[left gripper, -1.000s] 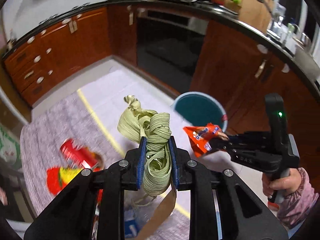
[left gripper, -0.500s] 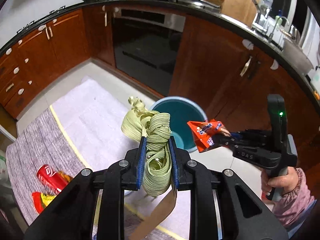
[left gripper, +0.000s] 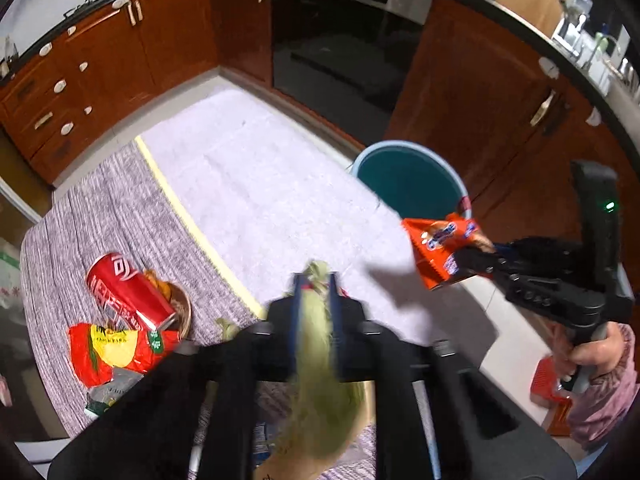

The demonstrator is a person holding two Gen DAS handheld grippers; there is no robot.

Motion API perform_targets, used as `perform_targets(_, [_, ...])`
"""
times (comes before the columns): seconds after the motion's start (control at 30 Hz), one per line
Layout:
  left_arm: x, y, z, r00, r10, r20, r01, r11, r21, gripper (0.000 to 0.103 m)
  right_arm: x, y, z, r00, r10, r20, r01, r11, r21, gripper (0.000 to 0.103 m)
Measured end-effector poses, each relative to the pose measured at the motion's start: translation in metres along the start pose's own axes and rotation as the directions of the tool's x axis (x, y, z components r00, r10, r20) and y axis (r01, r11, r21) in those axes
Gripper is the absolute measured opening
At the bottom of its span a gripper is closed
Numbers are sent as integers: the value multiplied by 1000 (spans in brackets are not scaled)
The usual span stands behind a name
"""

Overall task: Collect trash
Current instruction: 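Lift both held items and carry them toward the teal bucket, then open the right tool over the bucket while the left tool releases the husk bundle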

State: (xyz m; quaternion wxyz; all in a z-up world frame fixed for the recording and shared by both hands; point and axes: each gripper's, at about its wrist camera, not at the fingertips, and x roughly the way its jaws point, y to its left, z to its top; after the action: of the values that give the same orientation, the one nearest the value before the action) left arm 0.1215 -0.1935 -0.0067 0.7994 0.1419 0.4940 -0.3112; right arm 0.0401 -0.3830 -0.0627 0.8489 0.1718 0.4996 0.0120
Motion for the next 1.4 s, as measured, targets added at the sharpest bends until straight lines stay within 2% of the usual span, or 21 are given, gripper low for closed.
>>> perform_targets(0.13, [8, 6, -6, 999, 5, -42, -5, 1000, -16, 8, 2, 1, -1, 1000, 0, -11, 0, 1000, -5, 18])
perform_targets(0.2, [14, 3, -12, 997, -19, -81, 18, 1000, -14, 43, 2, 1, -1, 1000, -2, -14, 2, 1000, -9, 18])
perform_targets(0.23, [17, 2, -16, 997, -16, -82, 15, 1000, -12, 70, 3, 1, -1, 1000, -3, -17, 3, 1000, -10, 18])
perform_targets(0.27, [19, -2, -20, 997, -13, -73, 12, 1000, -6, 76, 4, 2, -1, 1000, -4, -18, 4, 1000, -11, 18])
perform_targets(0.37, [34, -17, -32, 989, -36, -140, 39, 999, 20, 76, 6, 2, -3, 1000, -5, -25, 4, 1000, -8, 18])
perform_targets(0.5, [62, -25, -53, 973, 29, -227, -18, 998, 54, 76, 10, 1, -3, 999, -7, -38, 7, 1000, -8, 18])
perform_targets(0.6, [79, -23, -58, 964, 46, -261, -39, 999, 31, 75, 13, 0, -3, 999, -9, -43, 9, 1000, -5, 18])
perform_targets(0.63, [83, -21, -58, 963, 46, -265, -42, 999, 22, 62, 13, 0, -3, 999, -8, -41, 8, 1000, -4, 18])
perform_targets(0.67, [87, -19, -59, 962, 38, -272, -36, 999, 13, 45, 12, 0, -3, 999, -8, -39, 8, 1000, -4, 18])
perform_targets(0.7, [89, -17, -59, 960, 29, -277, -30, 1000, 1, 43, 11, 0, -4, 999, -8, -36, 8, 1000, -3, 18])
perform_targets(0.77, [85, -15, -59, 965, 39, -260, -39, 999, 4, 32, 9, -1, -4, 999, -9, -32, 9, 1000, -1, 18])
perform_targets(0.83, [75, -13, -57, 968, 41, -246, -43, 999, -3, 30, 8, -2, -4, 1000, -10, -30, 10, 1000, 1, 18])
perform_targets(1.07, [6, -6, -45, 991, 25, -128, -27, 1000, -16, 28, 0, -7, -2, 1000, -3, -6, 3, 1000, 8, 18])
perform_targets(1.27, [-41, -20, 10, 1000, -8, 8, 8, 1000, -11, 29, -10, -23, 5, 999, -18, 30, 17, 999, 37, 18])
perform_targets(1.33, [-35, -35, 36, 999, -8, 33, 7, 1000, 24, 29, -17, -34, 11, 998, -36, 52, 33, 998, 58, 18])
perform_targets(1.4, [-21, -50, 52, 999, -22, 24, 21, 998, 52, 29, -24, -48, 15, 996, -60, 70, 54, 995, 82, 18])
